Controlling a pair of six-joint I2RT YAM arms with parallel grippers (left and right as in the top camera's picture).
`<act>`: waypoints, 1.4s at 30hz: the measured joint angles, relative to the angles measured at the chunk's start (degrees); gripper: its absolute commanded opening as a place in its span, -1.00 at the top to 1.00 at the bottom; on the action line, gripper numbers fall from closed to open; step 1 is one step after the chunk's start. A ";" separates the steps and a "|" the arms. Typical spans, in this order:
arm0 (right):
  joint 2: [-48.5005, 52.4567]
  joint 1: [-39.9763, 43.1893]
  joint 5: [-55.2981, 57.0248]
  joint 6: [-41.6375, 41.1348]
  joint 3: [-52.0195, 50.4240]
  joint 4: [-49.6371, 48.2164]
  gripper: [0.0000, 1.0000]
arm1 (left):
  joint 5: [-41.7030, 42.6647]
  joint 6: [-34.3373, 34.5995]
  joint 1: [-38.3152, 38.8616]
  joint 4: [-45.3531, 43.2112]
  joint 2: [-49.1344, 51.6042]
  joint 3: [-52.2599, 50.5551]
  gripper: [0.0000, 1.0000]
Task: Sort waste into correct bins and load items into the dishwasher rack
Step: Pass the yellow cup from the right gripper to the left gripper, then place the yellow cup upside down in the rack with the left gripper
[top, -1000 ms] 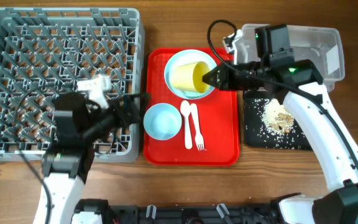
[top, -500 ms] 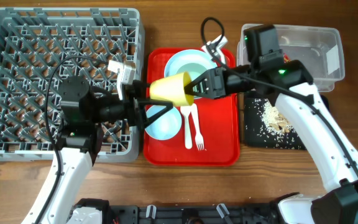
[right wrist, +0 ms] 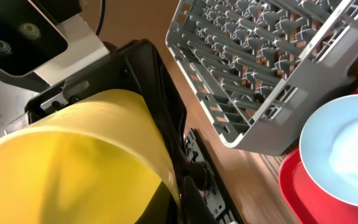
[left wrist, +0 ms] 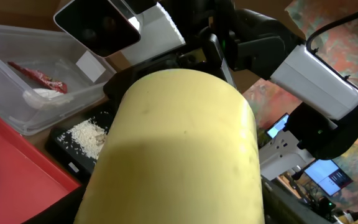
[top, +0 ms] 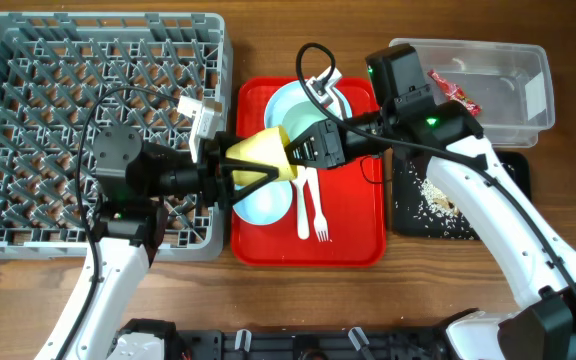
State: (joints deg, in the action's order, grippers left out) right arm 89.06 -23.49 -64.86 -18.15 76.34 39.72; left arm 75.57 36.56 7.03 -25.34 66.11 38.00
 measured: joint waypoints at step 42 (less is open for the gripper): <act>-8.33 31.15 52.06 6.29 1.66 32.96 -0.05 | -74.49 -16.17 -13.42 84.08 -6.14 21.14 0.92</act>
State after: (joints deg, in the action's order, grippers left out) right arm 80.73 7.66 -12.80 -11.86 78.00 72.69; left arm 1.08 20.38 -6.39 58.74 59.96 59.13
